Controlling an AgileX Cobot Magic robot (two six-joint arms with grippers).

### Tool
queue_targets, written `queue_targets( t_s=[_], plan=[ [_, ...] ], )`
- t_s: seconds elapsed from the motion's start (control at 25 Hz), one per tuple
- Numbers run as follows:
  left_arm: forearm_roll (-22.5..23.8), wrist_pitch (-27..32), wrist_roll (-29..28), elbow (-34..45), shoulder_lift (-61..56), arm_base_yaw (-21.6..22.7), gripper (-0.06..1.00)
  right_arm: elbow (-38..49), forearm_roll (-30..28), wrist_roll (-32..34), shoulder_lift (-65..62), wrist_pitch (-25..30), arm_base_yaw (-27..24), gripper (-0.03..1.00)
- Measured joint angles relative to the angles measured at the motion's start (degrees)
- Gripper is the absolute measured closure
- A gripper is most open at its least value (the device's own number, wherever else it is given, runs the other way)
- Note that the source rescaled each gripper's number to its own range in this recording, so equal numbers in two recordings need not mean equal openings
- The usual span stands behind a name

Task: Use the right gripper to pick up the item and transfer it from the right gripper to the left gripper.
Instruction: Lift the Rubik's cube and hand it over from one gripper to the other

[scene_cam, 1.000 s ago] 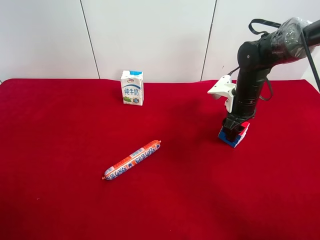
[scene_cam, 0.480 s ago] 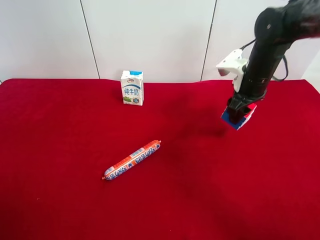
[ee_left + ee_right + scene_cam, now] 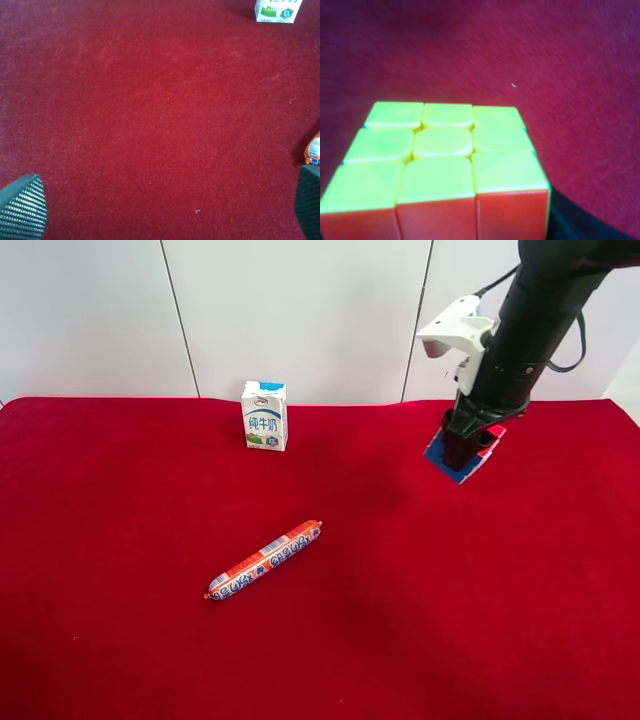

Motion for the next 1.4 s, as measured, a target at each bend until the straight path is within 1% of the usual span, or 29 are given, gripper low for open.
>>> queue_targets(
  t_s=[0.24, 0.48, 0.56, 0.64, 0.92, 1.16, 1.4],
  plan=[
    [0.0, 0.0, 0.0, 0.0, 0.0, 0.0, -0.06, 0.0, 0.0, 0.23, -1.37, -0.06, 7.59, 0.97],
    [0.0, 0.0, 0.0, 0.0, 0.0, 0.0, -0.06, 0.0, 0.0, 0.4, -1.37, -1.42, 17.44, 0.97],
    [-0.8, 0.0, 0.0, 0.0, 0.0, 0.0, -0.06, 0.0, 0.0, 0.4, -1.37, -1.94, 20.29, 0.97],
    [-2.72, 0.35, 0.0, -0.07, 1.17, 0.0, -0.06, 0.0, 0.0, 0.4, -1.37, -2.45, 22.81, 0.97],
    [-11.17, 3.59, 0.0, -4.44, 13.82, 0.0, -0.06, 0.0, 0.76, 0.4, -1.37, -5.78, 27.85, 0.97],
    [-23.36, 3.83, 1.07, -8.51, 26.58, 0.0, -0.06, 0.0, 1.25, 0.4, -1.37, -8.44, 31.59, 0.97],
    [-36.73, 3.62, 6.87, -9.12, 37.84, 0.0, -0.06, 0.0, 1.55, 0.4, -1.37, -9.24, 32.12, 0.97]
  ],
)
